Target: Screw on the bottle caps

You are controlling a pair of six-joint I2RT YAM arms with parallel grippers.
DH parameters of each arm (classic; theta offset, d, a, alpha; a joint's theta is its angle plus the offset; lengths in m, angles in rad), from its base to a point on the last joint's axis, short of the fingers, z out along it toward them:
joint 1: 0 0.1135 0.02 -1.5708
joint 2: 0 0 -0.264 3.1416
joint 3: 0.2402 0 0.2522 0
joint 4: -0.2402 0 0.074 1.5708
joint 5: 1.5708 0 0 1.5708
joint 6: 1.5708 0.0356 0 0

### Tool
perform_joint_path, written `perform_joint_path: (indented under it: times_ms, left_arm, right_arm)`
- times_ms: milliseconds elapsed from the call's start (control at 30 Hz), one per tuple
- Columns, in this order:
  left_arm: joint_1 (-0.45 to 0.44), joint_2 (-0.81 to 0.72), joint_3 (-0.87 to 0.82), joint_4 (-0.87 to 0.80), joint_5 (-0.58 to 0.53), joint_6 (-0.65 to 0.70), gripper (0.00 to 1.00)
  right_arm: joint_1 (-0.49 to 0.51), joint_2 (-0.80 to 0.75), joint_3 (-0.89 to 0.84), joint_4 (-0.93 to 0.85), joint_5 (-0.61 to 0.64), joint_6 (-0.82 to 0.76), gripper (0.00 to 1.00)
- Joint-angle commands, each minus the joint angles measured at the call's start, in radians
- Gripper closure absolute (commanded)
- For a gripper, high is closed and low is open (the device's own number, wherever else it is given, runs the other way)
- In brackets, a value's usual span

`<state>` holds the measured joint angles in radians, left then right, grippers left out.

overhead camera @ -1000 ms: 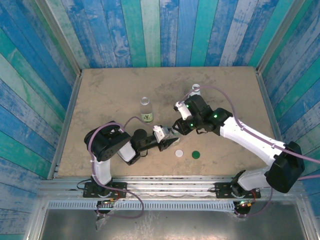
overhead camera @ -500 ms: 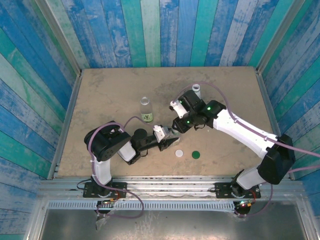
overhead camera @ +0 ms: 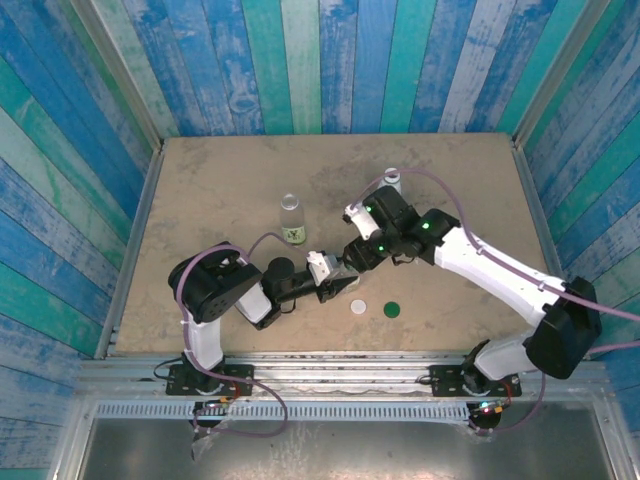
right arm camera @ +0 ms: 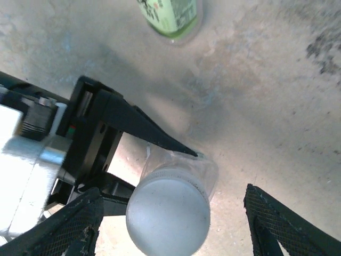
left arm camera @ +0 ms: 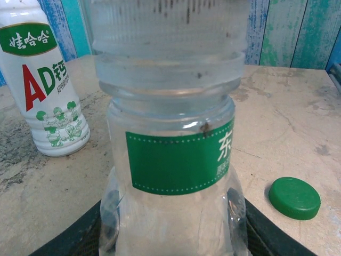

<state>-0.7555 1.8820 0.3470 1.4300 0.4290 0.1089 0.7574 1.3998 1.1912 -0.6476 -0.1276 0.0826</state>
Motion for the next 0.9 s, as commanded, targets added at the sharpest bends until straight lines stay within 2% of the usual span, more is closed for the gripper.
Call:
perform_joint_path:
  times_ms: [0,67,500,633,733,867]
  left_arm:
    - [-0.005,0.004,-0.011,-0.083,0.030,0.015,1.00]
    - [-0.005,0.005,-0.009,-0.089,0.036,0.014,1.00]
    - [-0.005,-0.001,-0.003,-0.136,0.051,0.048,1.00]
    - [-0.005,-0.002,-0.002,-0.152,0.048,0.053,1.00]
    - [-0.005,0.006,-0.004,-0.136,0.050,0.049,1.00]
    - [-0.005,0.018,-0.011,-0.092,0.040,0.025,1.00]
  right_arm:
    - [-0.021,-0.066,-0.029,0.079,0.022,0.032,0.26]
    - [-0.043,-0.091,-0.065,0.115,-0.022,0.056,0.26]
    - [-0.133,-0.037,-0.139,0.121,-0.255,0.072,0.54]
    - [-0.135,-0.018,-0.140,0.115,-0.270,0.066,0.59]
    - [-0.139,-0.018,-0.146,0.109,-0.271,0.066,0.69]
    - [-0.146,-0.036,-0.169,0.099,-0.285,0.069,0.71]
